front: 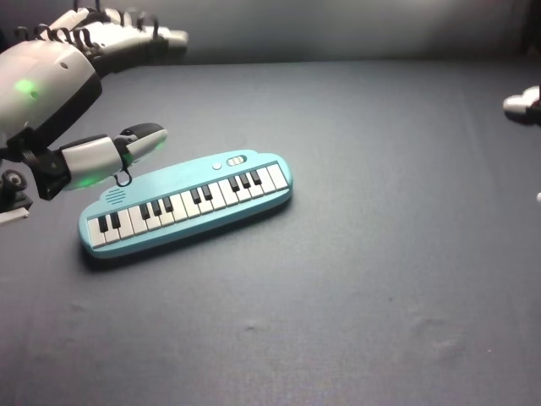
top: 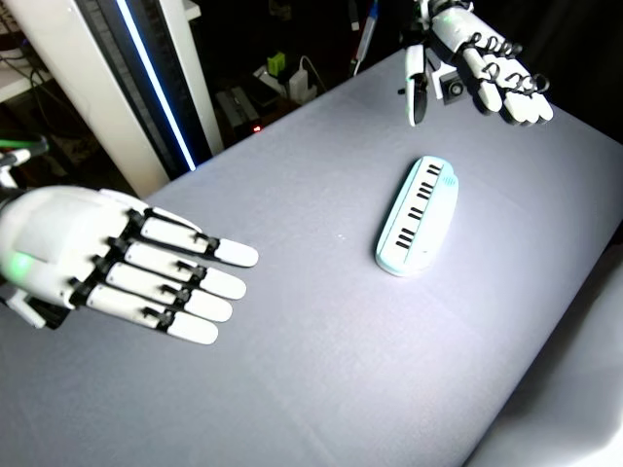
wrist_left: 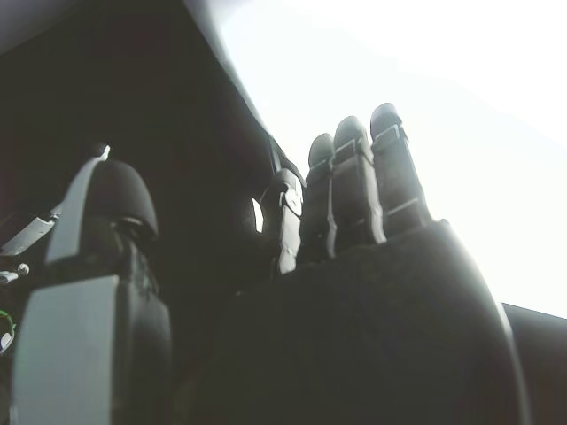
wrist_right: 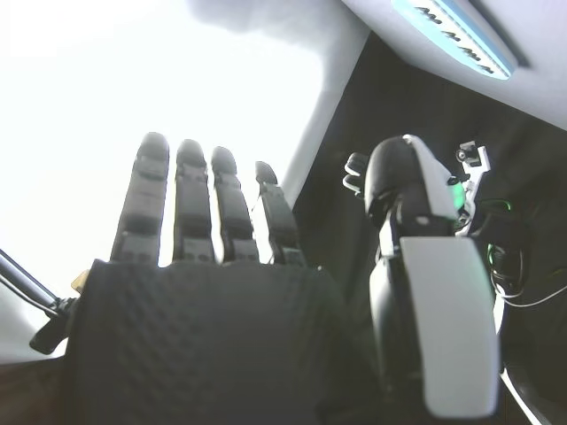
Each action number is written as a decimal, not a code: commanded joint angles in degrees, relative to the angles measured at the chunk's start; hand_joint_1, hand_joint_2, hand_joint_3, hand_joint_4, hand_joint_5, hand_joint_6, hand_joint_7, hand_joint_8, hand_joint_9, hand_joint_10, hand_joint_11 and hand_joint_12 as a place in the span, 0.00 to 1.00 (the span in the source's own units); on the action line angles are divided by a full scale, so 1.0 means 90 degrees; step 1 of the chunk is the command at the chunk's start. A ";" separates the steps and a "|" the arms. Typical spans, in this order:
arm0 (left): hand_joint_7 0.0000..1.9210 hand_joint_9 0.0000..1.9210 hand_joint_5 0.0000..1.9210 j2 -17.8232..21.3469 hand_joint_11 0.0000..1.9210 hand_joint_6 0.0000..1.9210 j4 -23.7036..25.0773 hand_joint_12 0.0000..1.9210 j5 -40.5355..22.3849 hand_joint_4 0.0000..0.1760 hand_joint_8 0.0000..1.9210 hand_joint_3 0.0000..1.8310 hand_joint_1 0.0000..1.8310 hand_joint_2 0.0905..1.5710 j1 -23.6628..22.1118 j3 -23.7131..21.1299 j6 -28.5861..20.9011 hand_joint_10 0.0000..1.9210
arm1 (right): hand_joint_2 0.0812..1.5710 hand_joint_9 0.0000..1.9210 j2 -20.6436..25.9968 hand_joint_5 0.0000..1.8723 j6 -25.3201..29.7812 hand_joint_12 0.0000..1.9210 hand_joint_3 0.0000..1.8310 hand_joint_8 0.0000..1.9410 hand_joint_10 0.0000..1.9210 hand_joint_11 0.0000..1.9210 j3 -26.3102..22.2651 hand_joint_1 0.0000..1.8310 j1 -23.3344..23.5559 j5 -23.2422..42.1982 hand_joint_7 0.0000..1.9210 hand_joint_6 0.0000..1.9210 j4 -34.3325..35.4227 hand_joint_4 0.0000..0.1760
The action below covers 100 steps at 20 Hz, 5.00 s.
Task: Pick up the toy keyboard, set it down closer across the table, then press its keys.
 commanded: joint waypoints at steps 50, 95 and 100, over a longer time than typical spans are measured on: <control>0.00 0.00 0.00 -0.1560 0.00 0.00 -0.0996 0.29 0.3261 0.54 0.00 0.00 0.50 0.65 -0.0395 0.1573 0.0982 0.00 | 0.74 0.00 0.0096 0.00 -0.0105 0.00 0.01 0.00 0.00 0.00 -0.0199 0.11 -0.0160 0.0881 0.00 0.00 0.0095 0.11; 0.03 0.12 0.02 -0.3844 0.24 0.76 0.2566 0.84 0.3949 0.15 0.72 0.00 0.76 0.68 -0.2096 0.2357 -0.0951 0.80 | 0.82 0.00 0.0280 0.00 0.0332 0.00 0.00 0.00 0.00 0.00 -0.0378 0.05 -0.0258 0.1909 0.00 0.00 -0.0416 0.30; 0.05 0.03 0.02 -0.3881 0.01 0.13 0.2643 0.45 0.4062 0.48 0.07 0.00 0.45 0.64 -0.2082 0.2377 -0.0984 0.13 | 0.82 0.00 0.0280 0.00 0.0350 0.00 0.00 0.00 0.00 0.00 -0.0378 0.06 -0.0270 0.1910 0.00 0.00 -0.0423 0.36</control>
